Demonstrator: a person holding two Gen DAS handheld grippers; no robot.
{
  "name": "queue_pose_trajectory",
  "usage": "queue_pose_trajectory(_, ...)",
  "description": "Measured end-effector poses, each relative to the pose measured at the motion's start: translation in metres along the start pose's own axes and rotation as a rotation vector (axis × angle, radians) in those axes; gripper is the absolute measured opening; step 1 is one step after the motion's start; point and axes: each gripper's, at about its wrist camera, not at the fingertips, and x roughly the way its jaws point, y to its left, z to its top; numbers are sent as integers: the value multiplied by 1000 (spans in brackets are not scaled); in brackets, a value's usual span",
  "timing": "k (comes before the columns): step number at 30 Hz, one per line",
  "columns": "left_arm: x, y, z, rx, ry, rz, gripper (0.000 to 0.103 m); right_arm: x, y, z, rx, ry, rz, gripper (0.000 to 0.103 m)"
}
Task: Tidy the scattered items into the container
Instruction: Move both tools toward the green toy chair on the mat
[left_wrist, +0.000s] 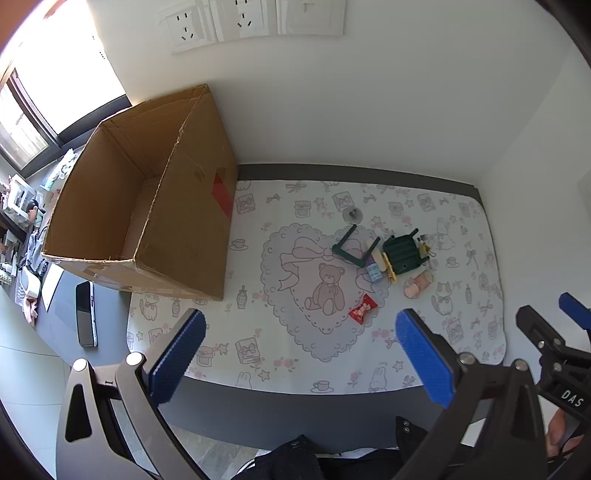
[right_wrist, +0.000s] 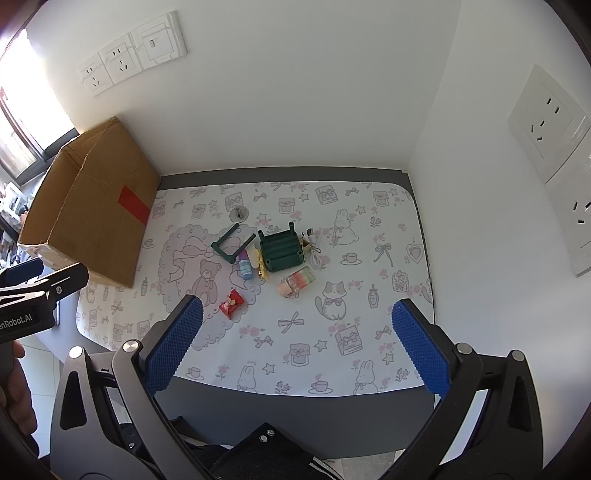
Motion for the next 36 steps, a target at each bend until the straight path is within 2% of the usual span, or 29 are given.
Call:
queue_pose_trajectory(13,11,-5,-3,-84,33,25,103,5,-2,1,-25,5,14,103)
queue_pose_trajectory(21,39,-3,1,-124,70,23,103,8,-4,3,-69,12,37,103)
queue_pose_trajectory(26,76,-9,1,-102,101,20,103,41,-13,13,-145,20,95,103)
queue_pose_trajectory(36,143,-24,7,-65,146,-28,103,107,-9,26,-244,80,89,103)
